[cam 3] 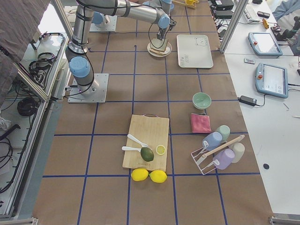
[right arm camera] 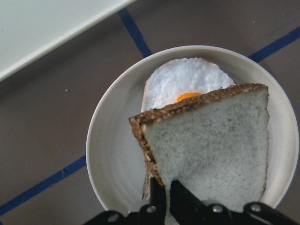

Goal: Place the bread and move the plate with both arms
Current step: 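Raise the right gripper away from the plate toward the green cup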

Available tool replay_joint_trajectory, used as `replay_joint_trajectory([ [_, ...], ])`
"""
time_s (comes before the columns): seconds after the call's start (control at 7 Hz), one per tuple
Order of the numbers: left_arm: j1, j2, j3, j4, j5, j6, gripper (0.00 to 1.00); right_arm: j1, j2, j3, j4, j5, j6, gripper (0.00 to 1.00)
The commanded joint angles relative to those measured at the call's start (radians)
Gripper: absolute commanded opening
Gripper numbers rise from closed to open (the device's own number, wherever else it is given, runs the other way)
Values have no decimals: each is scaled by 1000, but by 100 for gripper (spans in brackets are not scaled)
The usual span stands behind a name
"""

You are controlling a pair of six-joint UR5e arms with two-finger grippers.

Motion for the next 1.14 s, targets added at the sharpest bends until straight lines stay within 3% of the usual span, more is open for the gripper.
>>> replay_joint_trajectory([
  [0.0,0,-2,1,5,-1,2,100,0,0,0,-33,0,0,74],
  [0.14,0,-2,0,4,0,2,100,-2,-10,0,-74,1,-4,86],
  [0.43,0,-3,4,-1,0,0,100,-60,-45,2,-59,-5,-154,86],
  [0.57,2,-2,7,10,-1,2,100,-142,-106,2,-29,-2,-287,86],
  [0.86,6,-8,3,46,-5,-8,100,-372,-226,-5,181,-3,-713,88],
  [1.0,37,-12,1,50,-11,-20,100,-469,-268,-8,205,-9,-899,100],
])
